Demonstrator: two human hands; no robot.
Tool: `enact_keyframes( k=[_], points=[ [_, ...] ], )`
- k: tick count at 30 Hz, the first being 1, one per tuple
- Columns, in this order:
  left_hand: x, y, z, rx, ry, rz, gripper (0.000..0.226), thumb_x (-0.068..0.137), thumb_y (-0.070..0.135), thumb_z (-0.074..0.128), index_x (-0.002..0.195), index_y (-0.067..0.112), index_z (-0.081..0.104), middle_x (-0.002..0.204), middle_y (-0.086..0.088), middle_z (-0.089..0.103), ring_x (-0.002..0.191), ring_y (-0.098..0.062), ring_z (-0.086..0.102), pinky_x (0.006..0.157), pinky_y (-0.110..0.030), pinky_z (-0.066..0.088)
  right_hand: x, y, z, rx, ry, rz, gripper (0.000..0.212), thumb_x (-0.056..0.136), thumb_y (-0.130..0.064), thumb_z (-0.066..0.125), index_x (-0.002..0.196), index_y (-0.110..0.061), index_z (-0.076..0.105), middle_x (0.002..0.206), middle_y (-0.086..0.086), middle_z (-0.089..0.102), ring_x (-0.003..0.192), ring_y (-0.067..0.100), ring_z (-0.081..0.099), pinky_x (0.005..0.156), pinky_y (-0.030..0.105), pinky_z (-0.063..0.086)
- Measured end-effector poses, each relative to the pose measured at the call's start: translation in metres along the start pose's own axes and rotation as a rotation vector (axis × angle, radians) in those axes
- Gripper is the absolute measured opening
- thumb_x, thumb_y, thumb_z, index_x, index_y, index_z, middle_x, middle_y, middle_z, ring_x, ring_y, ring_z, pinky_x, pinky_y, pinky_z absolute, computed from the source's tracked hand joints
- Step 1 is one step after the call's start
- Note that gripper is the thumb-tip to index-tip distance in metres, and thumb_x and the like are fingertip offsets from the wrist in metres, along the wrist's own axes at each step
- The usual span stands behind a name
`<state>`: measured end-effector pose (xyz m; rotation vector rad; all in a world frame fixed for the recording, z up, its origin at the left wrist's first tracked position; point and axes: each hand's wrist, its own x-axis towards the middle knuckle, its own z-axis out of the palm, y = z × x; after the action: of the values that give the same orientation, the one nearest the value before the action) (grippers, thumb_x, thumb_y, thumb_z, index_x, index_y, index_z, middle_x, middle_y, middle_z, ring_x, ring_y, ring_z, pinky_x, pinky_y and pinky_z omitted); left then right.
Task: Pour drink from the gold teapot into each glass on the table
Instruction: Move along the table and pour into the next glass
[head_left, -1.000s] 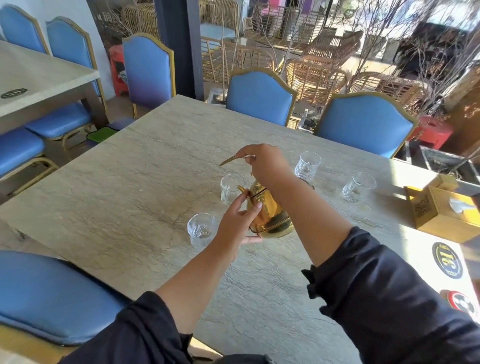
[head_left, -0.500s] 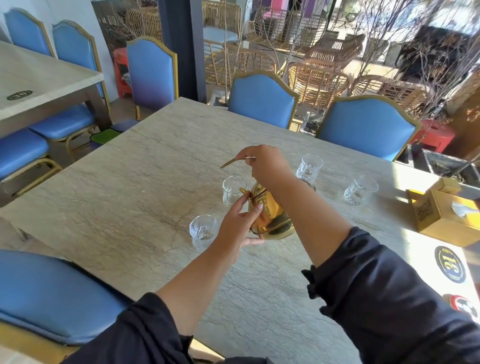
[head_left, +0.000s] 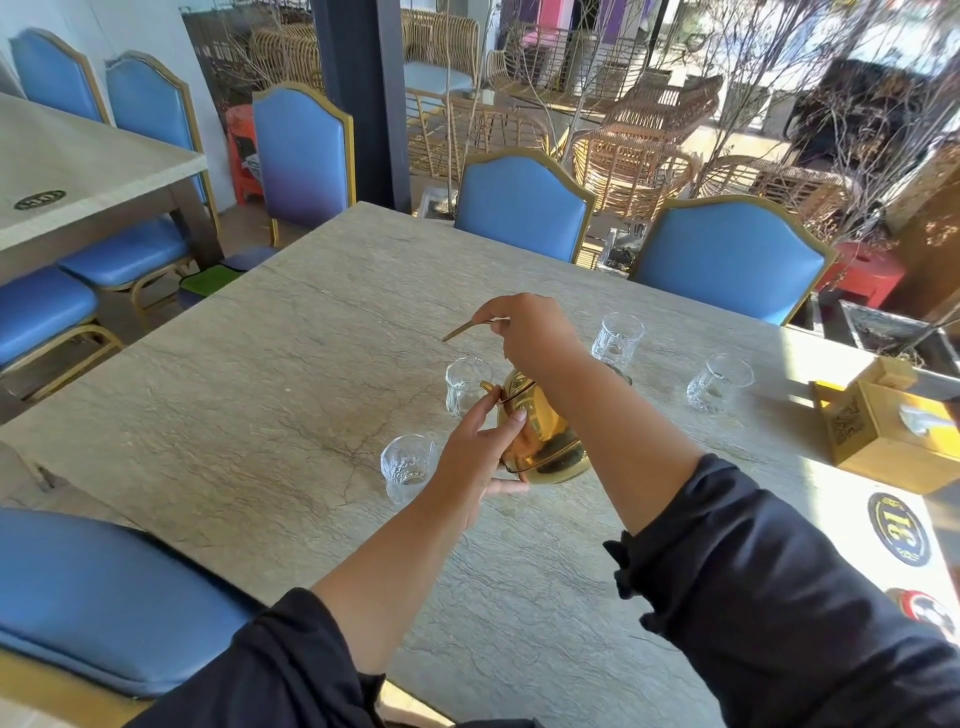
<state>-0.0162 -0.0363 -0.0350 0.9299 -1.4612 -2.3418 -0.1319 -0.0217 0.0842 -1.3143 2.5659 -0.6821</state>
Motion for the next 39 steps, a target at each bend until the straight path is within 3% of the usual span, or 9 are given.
enact_keyframes(
  k=[5,14,19,22,25,28,30,33,39],
  points=[
    [0.002,-0.001,-0.004,0.012,-0.007,0.004,0.041,0.089,0.032,0.073,0.121,0.050,0.055,0.074,0.024,0.075,0.083,-0.011,0.068,0.060,-0.043,0.062,-0.001,-0.001,0.001,0.008,0.001,0.022,0.044,0.091,0.008,0.044,0.113,-0.022,0.067,0.109,0.011,0.066,0.053,0.012,0.047,0.040,0.020,0.033],
    [-0.008,0.003,-0.008,0.157,-0.006,0.064,0.066,0.088,0.036,0.073,0.147,0.040,0.043,0.122,-0.002,0.065,0.116,-0.022,0.063,0.068,-0.041,0.063,-0.023,0.012,0.009,0.141,0.137,0.065,0.033,0.095,-0.001,0.044,0.113,-0.019,0.065,0.113,0.016,0.064,0.085,0.032,0.067,0.071,0.040,0.057],
    [-0.016,-0.001,-0.009,0.283,-0.043,0.107,0.069,0.090,0.038,0.070,0.149,0.043,0.035,0.139,0.000,0.049,0.120,-0.018,0.057,0.091,-0.053,0.057,-0.048,0.022,0.019,0.226,0.253,0.123,0.035,0.096,-0.005,0.044,0.114,-0.026,0.065,0.118,0.011,0.063,0.091,0.027,0.067,0.066,0.025,0.053],
    [-0.025,-0.005,-0.009,0.335,-0.048,0.144,0.069,0.091,0.037,0.069,0.149,0.045,0.034,0.152,-0.002,0.036,0.129,-0.020,0.047,0.089,-0.043,0.057,-0.065,0.028,0.025,0.308,0.306,0.158,0.033,0.097,-0.008,0.045,0.112,-0.029,0.065,0.113,0.008,0.063,0.078,0.023,0.064,0.048,0.007,0.042],
    [-0.035,-0.012,-0.010,0.378,-0.020,0.196,0.070,0.089,0.038,0.070,0.149,0.045,0.034,0.133,0.011,0.048,0.106,-0.003,0.055,0.067,-0.022,0.050,-0.079,0.030,0.026,0.373,0.334,0.121,0.034,0.096,-0.008,0.045,0.111,-0.030,0.066,0.110,0.008,0.063,0.078,0.020,0.062,0.053,0.005,0.042],
    [-0.051,-0.024,-0.014,0.399,0.050,0.267,0.076,0.085,0.042,0.074,0.150,0.038,0.035,0.104,0.029,0.058,0.090,0.011,0.063,0.076,-0.029,0.058,-0.095,0.027,0.025,0.374,0.316,0.076,0.034,0.095,-0.009,0.047,0.111,-0.032,0.066,0.112,0.007,0.065,0.084,0.020,0.062,0.072,0.024,0.051],
    [-0.060,-0.029,-0.015,0.408,0.081,0.286,0.080,0.082,0.044,0.077,0.151,0.035,0.036,0.113,0.018,0.055,0.098,0.003,0.062,0.090,-0.038,0.058,-0.105,0.025,0.023,0.344,0.293,0.046,0.034,0.095,-0.011,0.047,0.110,-0.035,0.065,0.112,0.004,0.065,0.084,0.018,0.062,0.074,0.028,0.052],
    [-0.075,-0.038,-0.015,0.357,0.098,0.287,0.080,0.080,0.041,0.080,0.149,0.034,0.040,0.111,0.014,0.056,0.082,0.008,0.066,0.061,-0.011,0.055,-0.118,0.019,0.020,0.334,0.227,-0.020,0.033,0.095,-0.011,0.047,0.111,-0.034,0.065,0.112,0.003,0.064,0.084,0.012,0.058,0.069,0.018,0.046],
    [-0.104,-0.055,-0.015,0.177,0.130,0.217,0.075,0.079,0.038,0.082,0.144,0.037,0.044,0.113,0.008,0.060,0.078,0.008,0.070,0.058,-0.022,0.059,-0.133,-0.001,0.017,0.280,0.098,-0.119,0.033,0.096,-0.009,0.045,0.113,-0.029,0.066,0.114,0.010,0.064,0.092,0.019,0.061,0.073,0.023,0.048]
  ],
)
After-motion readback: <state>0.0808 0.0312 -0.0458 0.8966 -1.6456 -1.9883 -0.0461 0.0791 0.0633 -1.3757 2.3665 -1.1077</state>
